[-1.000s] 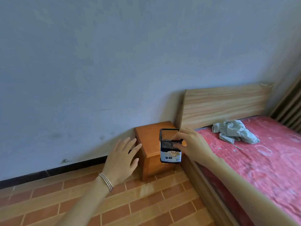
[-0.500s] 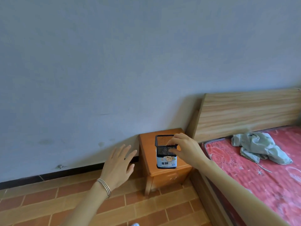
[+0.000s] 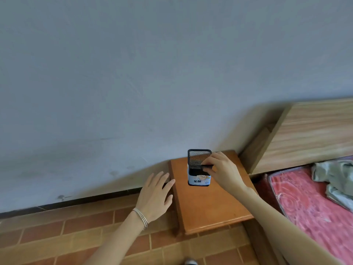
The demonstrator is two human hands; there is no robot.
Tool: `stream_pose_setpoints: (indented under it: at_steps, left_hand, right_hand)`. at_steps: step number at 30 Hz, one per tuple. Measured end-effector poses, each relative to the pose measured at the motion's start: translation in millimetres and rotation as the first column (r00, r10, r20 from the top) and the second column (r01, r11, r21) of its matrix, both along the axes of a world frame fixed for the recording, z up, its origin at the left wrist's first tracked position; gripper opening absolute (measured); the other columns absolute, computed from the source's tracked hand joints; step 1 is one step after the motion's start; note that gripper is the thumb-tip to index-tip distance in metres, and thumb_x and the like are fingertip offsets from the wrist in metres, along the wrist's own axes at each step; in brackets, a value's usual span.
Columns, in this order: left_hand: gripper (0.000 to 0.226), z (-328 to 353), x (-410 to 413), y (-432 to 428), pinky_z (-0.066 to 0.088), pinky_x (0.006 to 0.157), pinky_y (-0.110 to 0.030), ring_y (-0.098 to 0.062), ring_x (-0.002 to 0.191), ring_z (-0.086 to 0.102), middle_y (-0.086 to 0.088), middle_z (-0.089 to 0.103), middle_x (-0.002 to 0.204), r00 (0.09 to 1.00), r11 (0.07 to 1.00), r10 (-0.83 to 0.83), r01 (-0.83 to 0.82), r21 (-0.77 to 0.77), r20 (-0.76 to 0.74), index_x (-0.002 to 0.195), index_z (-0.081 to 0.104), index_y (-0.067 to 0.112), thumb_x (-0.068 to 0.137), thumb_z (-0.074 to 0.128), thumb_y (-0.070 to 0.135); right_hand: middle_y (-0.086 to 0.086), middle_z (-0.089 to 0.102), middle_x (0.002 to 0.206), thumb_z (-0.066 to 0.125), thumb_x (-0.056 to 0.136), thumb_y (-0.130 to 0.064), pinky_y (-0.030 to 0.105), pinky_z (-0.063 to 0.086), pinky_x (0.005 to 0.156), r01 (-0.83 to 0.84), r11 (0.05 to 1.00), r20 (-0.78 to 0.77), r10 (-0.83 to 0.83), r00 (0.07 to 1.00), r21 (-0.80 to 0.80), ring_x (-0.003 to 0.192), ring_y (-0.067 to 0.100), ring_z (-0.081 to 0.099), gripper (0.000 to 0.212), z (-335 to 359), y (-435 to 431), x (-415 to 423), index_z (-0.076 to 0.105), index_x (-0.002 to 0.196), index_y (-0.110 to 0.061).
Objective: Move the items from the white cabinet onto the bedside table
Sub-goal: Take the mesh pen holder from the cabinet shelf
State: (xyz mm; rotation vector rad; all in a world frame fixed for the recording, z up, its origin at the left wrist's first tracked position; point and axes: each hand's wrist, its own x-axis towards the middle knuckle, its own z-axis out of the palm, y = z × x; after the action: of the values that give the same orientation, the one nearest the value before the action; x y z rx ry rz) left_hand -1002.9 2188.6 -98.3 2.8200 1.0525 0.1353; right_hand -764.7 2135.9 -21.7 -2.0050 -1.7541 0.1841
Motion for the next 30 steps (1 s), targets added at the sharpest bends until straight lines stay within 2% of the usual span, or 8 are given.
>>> stream_pose_setpoints:
  at_steps: [9, 14, 19, 30]
  left_hand:
    - [0.055, -241, 66, 72, 0.046, 0.097, -0.046, -0.024, 0.117, 0.057, -0.003, 0.062, 0.124, 0.996, 0.991, 0.059, -0.067, -0.117, -0.071, 0.119, 0.065, 0.022, 0.083, 0.035, 0.052]
    - [0.057, -324, 79, 92, 0.045, 0.099, -0.044, -0.023, 0.121, 0.053, -0.001, 0.057, 0.131, 0.996, 0.99, 0.081, -0.084, -0.114, -0.03, 0.126, 0.059, 0.024, 0.084, 0.038, 0.056]
    - [0.056, -348, 81, 105, 0.042, 0.101, -0.047, -0.023, 0.126, 0.049, -0.002, 0.054, 0.135, 0.995, 0.993, 0.086, -0.082, -0.081, 0.045, 0.134, 0.05, 0.029, 0.087, 0.039, 0.057]
    - [0.053, -343, 88, 135, 0.041, 0.101, -0.049, -0.026, 0.128, 0.046, -0.005, 0.047, 0.142, 0.994, 0.993, 0.097, -0.092, -0.077, 0.056, 0.127, 0.056, 0.032, 0.083, 0.041, 0.057]
  right_hand:
    - [-0.006, 0.062, 0.076, 0.077, 0.065, -0.001, 0.027, 0.043, 0.047, -0.135, 0.984, -0.022, 0.138, 0.99, 0.119, 0.078, 0.009, 0.044, 0.02, -233, 113, 41, 0.069, 0.076, -0.015]
    - [-0.004, 0.063, 0.076, 0.078, 0.065, 0.0, 0.021, 0.041, 0.049, -0.205, 0.963, 0.016, 0.206, 0.978, 0.173, 0.079, 0.009, 0.045, 0.019, -317, 153, 51, 0.069, 0.076, -0.013]
    - [-0.003, 0.061, 0.072, 0.07, 0.068, -0.007, 0.025, 0.042, 0.046, -0.163, 0.954, 0.035, 0.159, 0.987, 0.252, 0.079, 0.011, 0.047, 0.009, -343, 179, 52, 0.069, 0.076, -0.013]
    - [-0.001, 0.06, 0.072, 0.079, 0.068, -0.001, 0.024, 0.04, 0.045, -0.245, 0.938, 0.146, 0.214, 0.966, 0.246, 0.078, 0.014, 0.045, 0.018, -344, 194, 66, 0.07, 0.078, -0.013]
